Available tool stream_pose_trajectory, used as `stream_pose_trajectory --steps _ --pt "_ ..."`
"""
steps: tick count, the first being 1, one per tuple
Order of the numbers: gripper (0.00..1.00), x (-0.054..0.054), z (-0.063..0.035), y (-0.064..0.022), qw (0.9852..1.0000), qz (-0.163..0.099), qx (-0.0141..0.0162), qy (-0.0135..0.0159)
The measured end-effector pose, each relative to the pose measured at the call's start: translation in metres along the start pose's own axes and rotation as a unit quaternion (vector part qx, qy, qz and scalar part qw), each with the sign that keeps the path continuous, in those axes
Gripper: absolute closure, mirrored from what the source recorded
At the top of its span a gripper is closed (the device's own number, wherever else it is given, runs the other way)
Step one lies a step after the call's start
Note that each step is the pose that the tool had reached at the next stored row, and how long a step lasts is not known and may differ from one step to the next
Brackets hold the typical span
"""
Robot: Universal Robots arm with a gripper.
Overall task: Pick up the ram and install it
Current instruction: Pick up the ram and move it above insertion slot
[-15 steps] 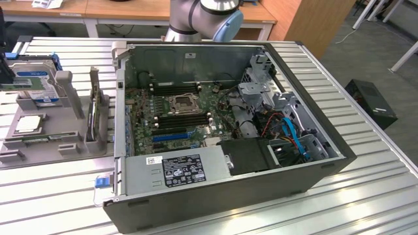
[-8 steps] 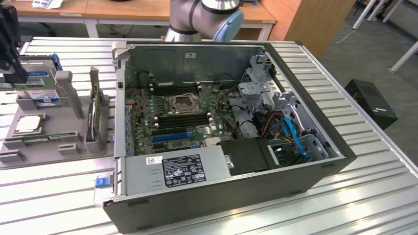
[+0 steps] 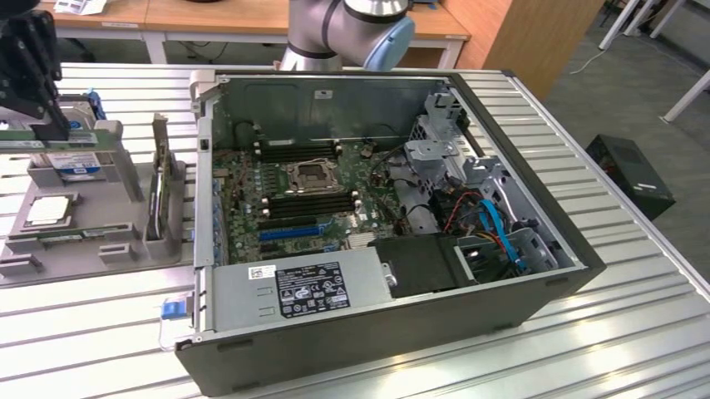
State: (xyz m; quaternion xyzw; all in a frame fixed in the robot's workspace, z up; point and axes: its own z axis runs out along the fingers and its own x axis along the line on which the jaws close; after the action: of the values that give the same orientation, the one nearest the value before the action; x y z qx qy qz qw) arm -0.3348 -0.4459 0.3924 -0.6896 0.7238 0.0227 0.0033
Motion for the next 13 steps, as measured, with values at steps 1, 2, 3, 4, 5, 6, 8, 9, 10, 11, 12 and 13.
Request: stream_pose_trajectory --steps 1,2,3,4,5,6,8,9,10,11,12,13 --pt "0.88 0.0 -0.0001 -0.0024 1.0 0.0 0.0 0.0" --pt "0.88 0.0 -0.0002 -0.005 1.0 0.0 0.0 0.0" --pt "0.88 0.0 -0.0003 -0.0075 1.0 0.0 -0.0001 0.0" --pt "0.88 0.0 -0.0003 -0.01 1.0 0.0 0.0 0.0" --pt "0.88 -0.001 -0.0003 -0.0125 1.0 0.0 0.0 0.0" --pt "0.88 -0.001 -0.0004 -0.0149 1.0 0.0 0.0 0.0" --pt "0.88 -0.001 -0.0005 -0.0198 1.0 0.0 0.0 0.0" --pt "0.88 -0.001 -0.0006 -0.0225 1.0 0.0 0.0 0.0" --pt "0.88 -0.001 -0.0007 -0.0253 1.0 0.0 0.0 0.0" --pt "0.88 -0.001 -0.0008 -0.0281 1.0 0.0 0.0 0.0" --pt "0.88 -0.002 -0.0009 -0.0311 1.0 0.0 0.0 0.0001" --pt "0.88 -0.002 -0.0009 -0.0341 1.0 0.0 0.0 0.0"
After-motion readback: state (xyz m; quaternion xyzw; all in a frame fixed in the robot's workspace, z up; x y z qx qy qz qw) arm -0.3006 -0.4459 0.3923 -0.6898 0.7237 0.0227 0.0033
